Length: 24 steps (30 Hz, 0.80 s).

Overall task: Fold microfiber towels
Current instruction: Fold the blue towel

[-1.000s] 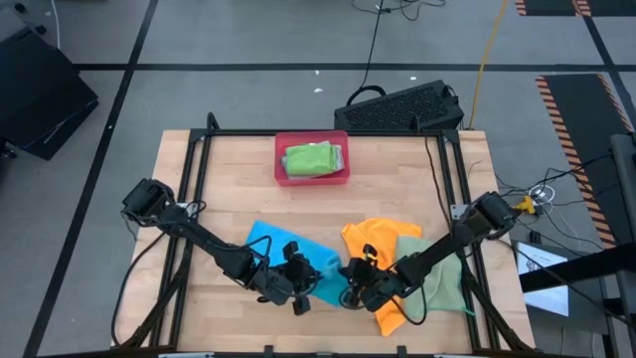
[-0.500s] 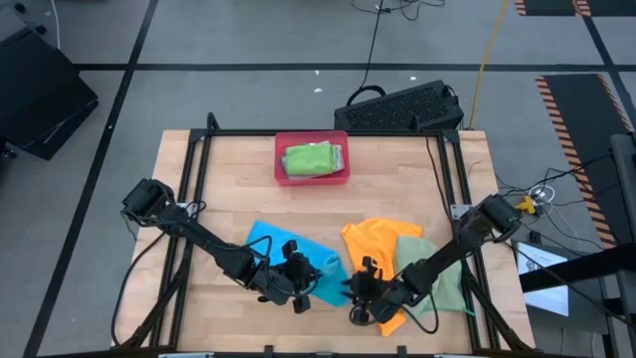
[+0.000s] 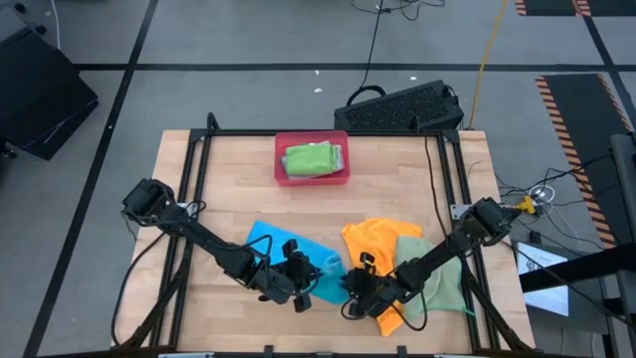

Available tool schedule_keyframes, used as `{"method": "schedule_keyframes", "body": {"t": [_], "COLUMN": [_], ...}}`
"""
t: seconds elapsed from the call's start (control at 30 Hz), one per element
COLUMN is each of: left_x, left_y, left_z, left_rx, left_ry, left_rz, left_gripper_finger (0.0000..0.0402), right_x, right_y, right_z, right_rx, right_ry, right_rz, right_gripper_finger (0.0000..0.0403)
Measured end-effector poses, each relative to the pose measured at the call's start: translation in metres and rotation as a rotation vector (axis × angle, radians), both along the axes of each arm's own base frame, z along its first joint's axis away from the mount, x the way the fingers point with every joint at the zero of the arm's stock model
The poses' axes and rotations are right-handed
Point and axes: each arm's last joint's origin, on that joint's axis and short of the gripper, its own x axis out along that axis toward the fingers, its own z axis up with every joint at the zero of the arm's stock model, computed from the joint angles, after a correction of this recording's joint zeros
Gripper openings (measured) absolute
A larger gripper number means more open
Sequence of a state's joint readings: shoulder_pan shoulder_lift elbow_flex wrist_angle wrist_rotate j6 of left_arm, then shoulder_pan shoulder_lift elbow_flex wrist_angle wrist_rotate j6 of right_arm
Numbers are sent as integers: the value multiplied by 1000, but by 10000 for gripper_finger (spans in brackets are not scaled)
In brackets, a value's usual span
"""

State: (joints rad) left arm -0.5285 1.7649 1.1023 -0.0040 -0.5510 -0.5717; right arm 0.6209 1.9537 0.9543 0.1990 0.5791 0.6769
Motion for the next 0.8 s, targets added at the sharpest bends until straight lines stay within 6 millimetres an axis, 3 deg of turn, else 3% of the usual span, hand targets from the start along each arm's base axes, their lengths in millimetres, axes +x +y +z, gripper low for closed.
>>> {"method": "schedule_keyframes", "body": {"t": [0.07,0.13,0.4,0.8], "left_x": [0,0,-2,-4], "left_y": [0,0,-3,-8], "left_z": [0,0,0,0], "left_rx": [-2,-2,-2,-6], "left_ry": [0,0,1,0], "left_rz": [1,1,-8,-19], "left_gripper_finger": [40,40,40,40], "right_x": [0,0,-6,-8], "right_y": [0,1,4,5], "right_z": [0,1,18,23], "right_rx": [-2,-2,25,29], "right_ry": [1,-1,-6,10], "right_rz": [2,6,48,76], "right_gripper_finger": [21,10,12,24]}}
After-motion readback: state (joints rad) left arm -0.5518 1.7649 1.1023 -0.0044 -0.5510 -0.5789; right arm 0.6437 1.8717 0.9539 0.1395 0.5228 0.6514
